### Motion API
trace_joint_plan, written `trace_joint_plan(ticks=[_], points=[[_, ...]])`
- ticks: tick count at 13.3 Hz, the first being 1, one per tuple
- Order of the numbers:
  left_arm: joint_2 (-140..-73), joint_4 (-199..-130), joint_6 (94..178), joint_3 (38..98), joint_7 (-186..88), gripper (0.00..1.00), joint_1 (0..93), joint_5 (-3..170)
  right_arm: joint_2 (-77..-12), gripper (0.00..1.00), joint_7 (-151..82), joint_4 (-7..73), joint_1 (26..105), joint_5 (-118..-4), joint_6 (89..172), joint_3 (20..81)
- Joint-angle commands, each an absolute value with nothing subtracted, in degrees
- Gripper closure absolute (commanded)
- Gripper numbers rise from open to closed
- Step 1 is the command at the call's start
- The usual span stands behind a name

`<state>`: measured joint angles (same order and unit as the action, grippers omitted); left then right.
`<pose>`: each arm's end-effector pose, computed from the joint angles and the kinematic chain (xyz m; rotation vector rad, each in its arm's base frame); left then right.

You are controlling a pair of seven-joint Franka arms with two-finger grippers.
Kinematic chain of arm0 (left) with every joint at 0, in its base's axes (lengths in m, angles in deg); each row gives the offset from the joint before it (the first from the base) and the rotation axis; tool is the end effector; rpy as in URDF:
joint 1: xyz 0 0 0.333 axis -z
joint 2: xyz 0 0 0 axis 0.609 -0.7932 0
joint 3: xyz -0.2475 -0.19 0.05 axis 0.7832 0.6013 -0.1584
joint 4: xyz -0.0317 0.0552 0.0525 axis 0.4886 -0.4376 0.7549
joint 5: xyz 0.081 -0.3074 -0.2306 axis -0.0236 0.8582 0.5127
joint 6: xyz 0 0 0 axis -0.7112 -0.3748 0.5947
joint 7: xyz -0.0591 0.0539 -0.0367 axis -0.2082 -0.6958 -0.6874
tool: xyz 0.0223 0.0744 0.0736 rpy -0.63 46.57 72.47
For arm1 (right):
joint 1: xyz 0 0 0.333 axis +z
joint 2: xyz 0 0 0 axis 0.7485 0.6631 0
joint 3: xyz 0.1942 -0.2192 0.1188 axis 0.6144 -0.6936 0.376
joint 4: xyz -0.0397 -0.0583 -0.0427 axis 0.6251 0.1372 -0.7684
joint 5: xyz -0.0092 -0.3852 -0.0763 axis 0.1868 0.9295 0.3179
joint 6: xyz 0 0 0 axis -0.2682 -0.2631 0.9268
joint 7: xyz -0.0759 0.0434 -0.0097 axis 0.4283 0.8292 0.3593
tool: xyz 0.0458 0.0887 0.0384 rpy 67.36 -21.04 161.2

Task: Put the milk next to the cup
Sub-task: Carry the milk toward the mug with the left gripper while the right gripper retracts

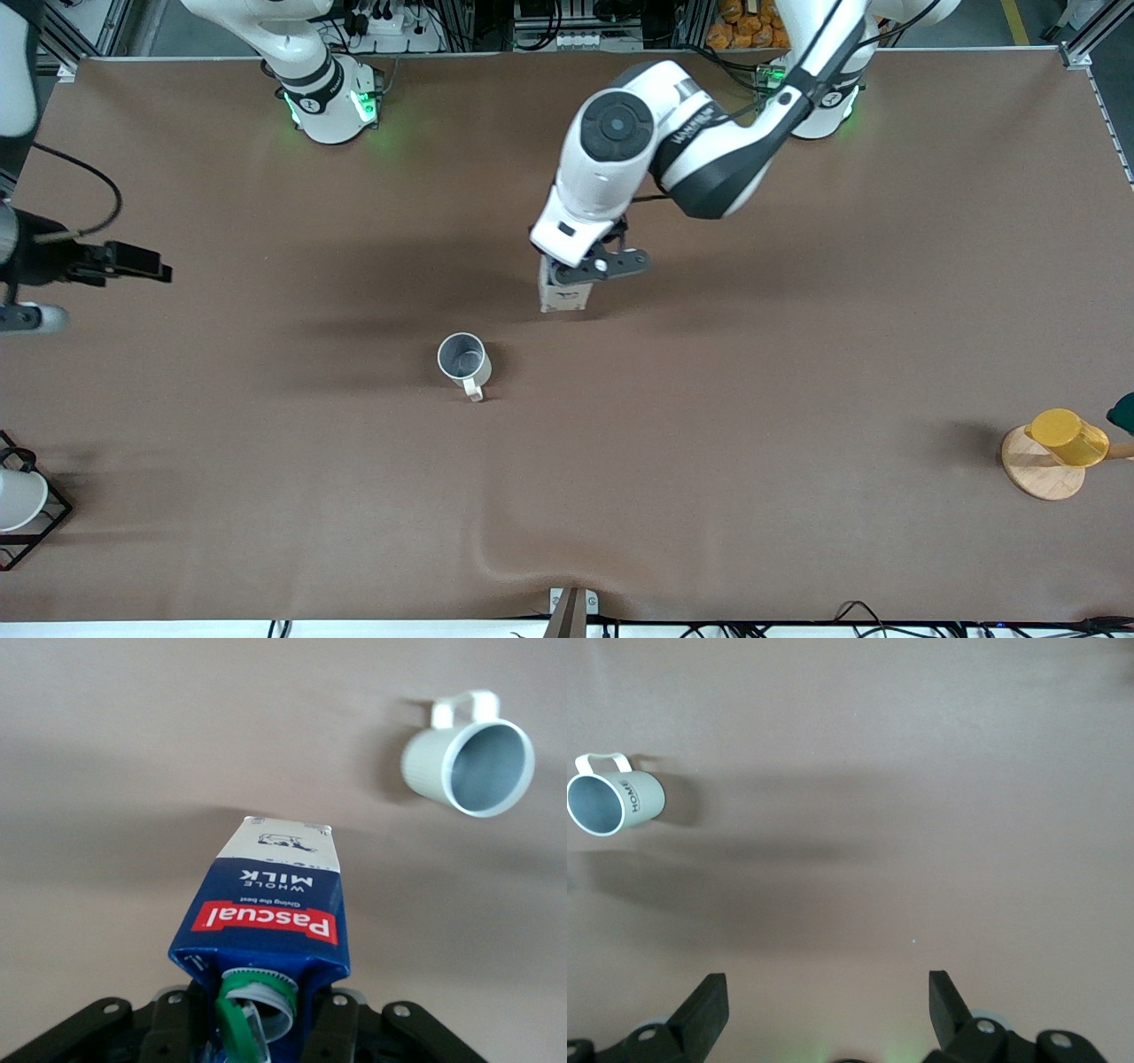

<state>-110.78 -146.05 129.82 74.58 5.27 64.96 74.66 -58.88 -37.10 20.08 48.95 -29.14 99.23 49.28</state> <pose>0.4741 -0.5185 0.4279 2.9618 0.3092 -0.2218 0.5850 -0.0478 0.5610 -3.0300 -0.0399 0.2701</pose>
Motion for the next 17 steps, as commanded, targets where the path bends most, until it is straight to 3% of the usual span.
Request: trace_joint_plan(ticks=[1,5,17], points=[[-118.4,-137.47,132.15,72.64,5.6,1.0,70.01,72.67,-61.41,0.0,-39.65,23.53,48.73,-28.25,99.85,48.11],[-121.58,-135.89,137.27,62.01,1.92,1.0,81.09,72.85,-61.32,0.0,-39.83,23.97,48.38,-28.25,99.77,48.11],[-124.92,-135.53,142.45,63.49,-0.29,1.0,81.64,75.75,-61.41,0.0,-39.83,24.32,48.02,-28.25,99.33,48.02]])
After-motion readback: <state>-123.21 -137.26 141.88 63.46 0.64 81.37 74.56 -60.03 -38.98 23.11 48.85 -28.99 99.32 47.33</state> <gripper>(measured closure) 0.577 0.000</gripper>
